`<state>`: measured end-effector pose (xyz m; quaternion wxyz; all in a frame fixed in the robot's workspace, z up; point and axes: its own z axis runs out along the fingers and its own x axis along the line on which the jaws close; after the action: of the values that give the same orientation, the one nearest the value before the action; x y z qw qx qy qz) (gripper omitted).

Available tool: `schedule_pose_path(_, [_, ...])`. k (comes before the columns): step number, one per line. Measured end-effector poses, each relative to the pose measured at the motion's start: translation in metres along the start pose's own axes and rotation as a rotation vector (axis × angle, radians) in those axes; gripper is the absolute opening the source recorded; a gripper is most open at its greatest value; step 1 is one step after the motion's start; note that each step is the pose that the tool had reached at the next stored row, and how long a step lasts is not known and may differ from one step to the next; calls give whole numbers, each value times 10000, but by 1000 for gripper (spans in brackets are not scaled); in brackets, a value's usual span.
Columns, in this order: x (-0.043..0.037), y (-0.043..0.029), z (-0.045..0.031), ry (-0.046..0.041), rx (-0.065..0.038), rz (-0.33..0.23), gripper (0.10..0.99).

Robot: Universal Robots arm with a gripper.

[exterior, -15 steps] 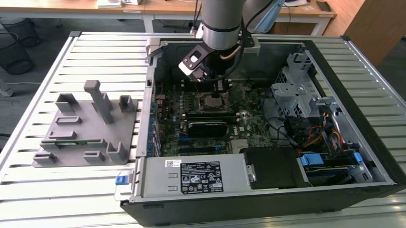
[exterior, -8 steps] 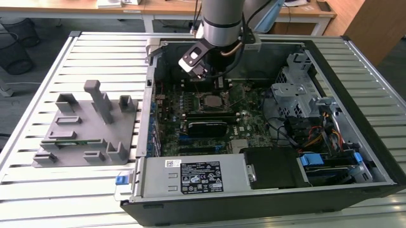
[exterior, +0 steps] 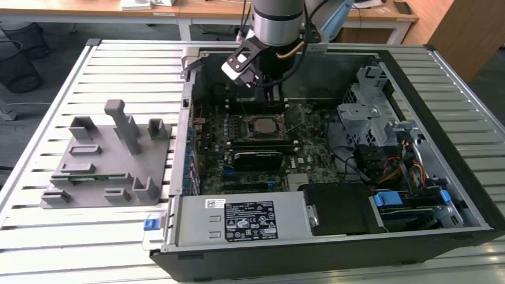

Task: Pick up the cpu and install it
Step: 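Close the cpu cover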

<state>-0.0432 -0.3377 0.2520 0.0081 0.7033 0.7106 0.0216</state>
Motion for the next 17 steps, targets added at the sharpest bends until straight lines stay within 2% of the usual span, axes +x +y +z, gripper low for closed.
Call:
schedule_pose_path(4, [2,4,-129,-3,0,1,106])
schedule_pose_path(6, [-13,4,-133,3,-3,1,106])
schedule_pose_path(9, [-78,3,-135,2,-1,1,106])
schedule_pose_path(12, [-90,11,-132,3,-2,2,106])
schedule_pose_path(17, [-92,190,-120,19,0,-39,106])
